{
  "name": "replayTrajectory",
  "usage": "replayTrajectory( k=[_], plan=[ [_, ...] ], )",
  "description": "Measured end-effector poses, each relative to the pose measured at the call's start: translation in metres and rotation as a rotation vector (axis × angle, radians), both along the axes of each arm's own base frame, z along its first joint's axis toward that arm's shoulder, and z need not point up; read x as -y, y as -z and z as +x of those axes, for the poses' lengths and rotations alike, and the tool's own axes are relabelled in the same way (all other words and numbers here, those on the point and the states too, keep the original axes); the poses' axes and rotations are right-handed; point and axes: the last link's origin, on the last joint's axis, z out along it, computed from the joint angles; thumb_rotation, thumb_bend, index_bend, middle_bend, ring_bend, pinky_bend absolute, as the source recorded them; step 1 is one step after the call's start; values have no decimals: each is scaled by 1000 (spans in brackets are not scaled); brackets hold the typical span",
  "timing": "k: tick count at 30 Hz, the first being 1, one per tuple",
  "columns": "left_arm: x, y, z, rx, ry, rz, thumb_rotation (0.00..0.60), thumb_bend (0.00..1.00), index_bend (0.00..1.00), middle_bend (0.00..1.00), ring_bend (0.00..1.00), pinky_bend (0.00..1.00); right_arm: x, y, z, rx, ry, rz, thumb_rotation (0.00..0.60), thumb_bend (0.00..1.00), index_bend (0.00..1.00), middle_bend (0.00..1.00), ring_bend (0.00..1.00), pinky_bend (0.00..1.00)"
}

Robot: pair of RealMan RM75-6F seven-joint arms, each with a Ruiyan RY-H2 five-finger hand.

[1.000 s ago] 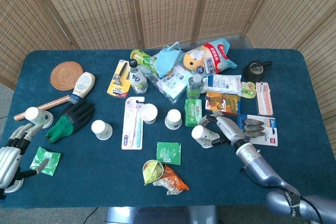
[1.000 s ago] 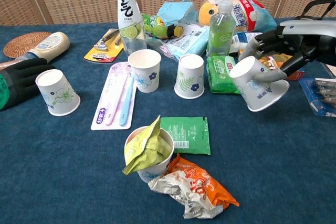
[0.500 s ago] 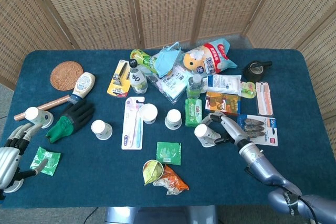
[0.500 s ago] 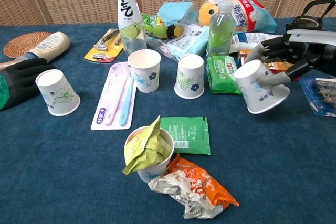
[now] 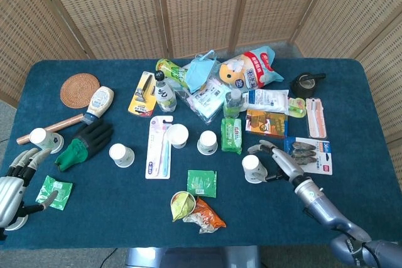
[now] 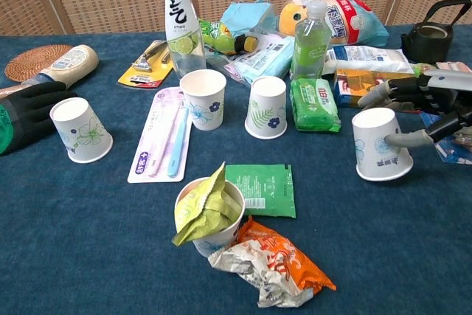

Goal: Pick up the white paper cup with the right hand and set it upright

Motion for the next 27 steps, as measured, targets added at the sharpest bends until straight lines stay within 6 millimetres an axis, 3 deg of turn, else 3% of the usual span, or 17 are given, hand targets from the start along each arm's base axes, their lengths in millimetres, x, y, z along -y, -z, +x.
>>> replayTrajectory(
  k=[9,17,27],
  plan=[
    [1,0,1,4,7,1,600,349,0,141,0,62,-8,-30,-8,-76,-42,-4,600,465,54,103,0,0],
    [2,0,1,9,13,0,600,349,0,141,0,62,-19,-52,-4,-149,-76,-16,600,465,54,103,0,0],
    [9,-2,-1,4,-1,3,600,350,0,142,0,62,-13,-75,-1,-221,-45,-157,600,417,78,131,0,0]
  ],
)
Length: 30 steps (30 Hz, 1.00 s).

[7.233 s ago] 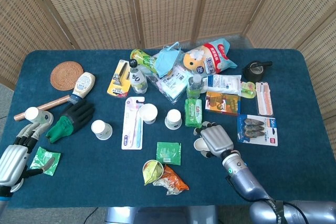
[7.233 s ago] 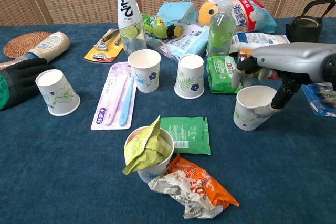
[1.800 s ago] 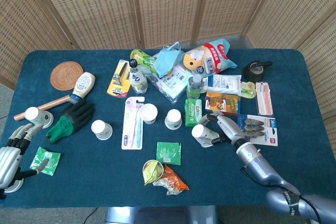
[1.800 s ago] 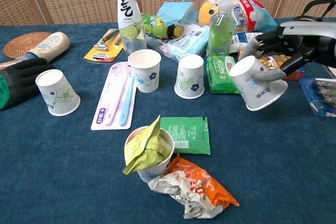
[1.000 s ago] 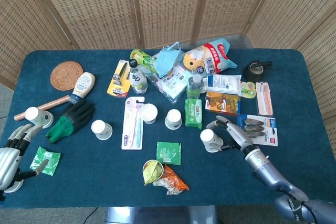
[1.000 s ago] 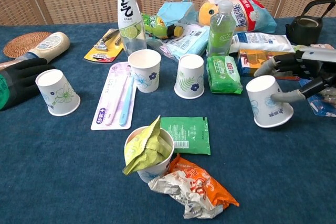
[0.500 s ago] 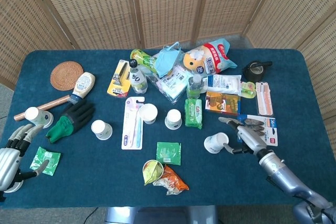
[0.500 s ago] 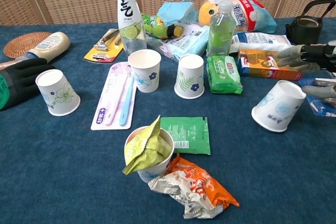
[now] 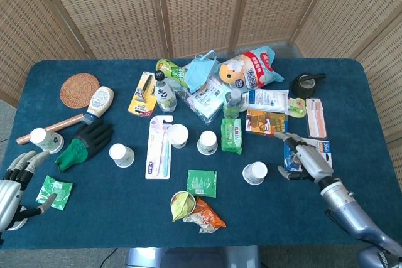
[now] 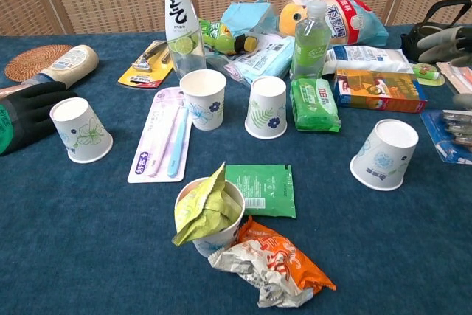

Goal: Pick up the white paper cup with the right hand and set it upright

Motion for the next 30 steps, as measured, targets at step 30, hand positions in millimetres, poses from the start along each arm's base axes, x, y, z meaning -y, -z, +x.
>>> replayTrajectory(
  k=[30],
  plan=[
    [6,8,-11,-88,-85,50,600,349,0,142,0,57,-61,-37,-31,-424,91,-461,600,398,83,131,0,0]
  ],
)
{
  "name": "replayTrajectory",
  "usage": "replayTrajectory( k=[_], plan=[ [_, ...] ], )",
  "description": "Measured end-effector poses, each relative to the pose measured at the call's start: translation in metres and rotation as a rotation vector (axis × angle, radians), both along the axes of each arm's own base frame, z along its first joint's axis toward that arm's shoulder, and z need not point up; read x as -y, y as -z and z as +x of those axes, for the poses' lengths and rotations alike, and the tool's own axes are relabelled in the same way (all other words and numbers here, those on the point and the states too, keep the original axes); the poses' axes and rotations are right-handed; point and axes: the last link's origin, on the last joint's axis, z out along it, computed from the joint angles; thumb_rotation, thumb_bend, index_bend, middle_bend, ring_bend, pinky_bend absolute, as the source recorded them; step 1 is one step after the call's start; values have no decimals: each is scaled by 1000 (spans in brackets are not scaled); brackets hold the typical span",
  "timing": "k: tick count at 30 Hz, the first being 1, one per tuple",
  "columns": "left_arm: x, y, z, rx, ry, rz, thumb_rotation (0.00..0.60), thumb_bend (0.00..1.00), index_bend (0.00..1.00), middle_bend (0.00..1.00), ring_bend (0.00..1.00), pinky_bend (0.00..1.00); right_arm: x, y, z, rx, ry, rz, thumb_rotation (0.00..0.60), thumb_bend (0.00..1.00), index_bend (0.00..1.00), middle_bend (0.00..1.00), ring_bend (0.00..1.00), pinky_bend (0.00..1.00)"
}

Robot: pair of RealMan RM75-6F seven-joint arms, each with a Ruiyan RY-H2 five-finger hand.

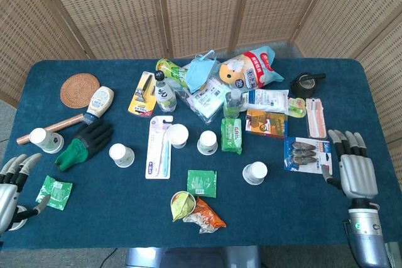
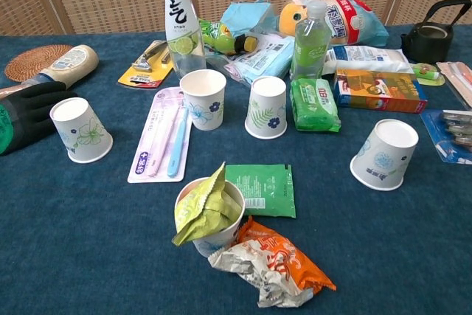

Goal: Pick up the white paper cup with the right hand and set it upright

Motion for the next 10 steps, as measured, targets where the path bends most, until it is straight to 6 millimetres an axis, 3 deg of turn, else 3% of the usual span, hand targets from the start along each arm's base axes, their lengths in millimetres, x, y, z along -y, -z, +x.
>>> replayTrajectory(
  k=[10],
  plan=[
    [-5,8,1,-36,-11,12,600,350,0,143,0,54,-18,-5,-5,-7,23,0,600,398,84,131,0,0]
  ],
)
